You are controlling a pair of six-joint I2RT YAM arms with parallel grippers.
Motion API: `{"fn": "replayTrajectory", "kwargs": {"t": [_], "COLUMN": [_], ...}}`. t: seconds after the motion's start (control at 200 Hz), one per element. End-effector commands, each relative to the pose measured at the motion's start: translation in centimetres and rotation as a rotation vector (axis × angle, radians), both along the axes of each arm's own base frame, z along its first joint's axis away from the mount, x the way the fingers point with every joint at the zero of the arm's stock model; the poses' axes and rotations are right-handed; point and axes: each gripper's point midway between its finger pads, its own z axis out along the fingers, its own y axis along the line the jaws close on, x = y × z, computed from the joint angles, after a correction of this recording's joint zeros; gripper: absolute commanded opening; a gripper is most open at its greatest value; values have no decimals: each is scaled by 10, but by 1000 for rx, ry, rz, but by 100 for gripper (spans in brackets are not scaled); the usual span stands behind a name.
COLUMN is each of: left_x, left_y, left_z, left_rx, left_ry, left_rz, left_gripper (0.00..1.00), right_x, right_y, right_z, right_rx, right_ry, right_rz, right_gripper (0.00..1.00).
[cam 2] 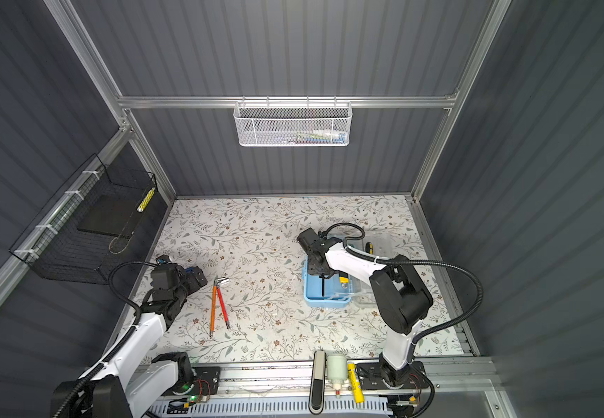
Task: Pack the tool kit
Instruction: 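Lower the black hex key into the box and open the right gripper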
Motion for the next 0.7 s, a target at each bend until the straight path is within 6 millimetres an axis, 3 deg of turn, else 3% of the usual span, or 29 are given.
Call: {"fn": "replayTrajectory", "kwargs": {"t": [0.0,0.155,0.375,0.51,0.696], "left_x": [7,7,7,7,7], "left_y": [2,1,1,1,1], "left_z": [14,14,13,13,14], "left_rx": [3,2,1,1,1], "left_ry": [-42,-42,-41,-40,-42], "left_rz": [-2,-4,-4,-5,-5], "left_gripper": [99,100,99,99,99], "right_x": [7,8,8,8,7], "right_y": [2,3,5,1,0], "right_z": [-2,-13,-19,-11,13], "right_rx": [22,21,16,-3,5], "right_ry": [-11,13,30,22,-8], "right_rz": [-27,-31,-24,-20,-12], "right_gripper": [0,0,13,25,33]}}
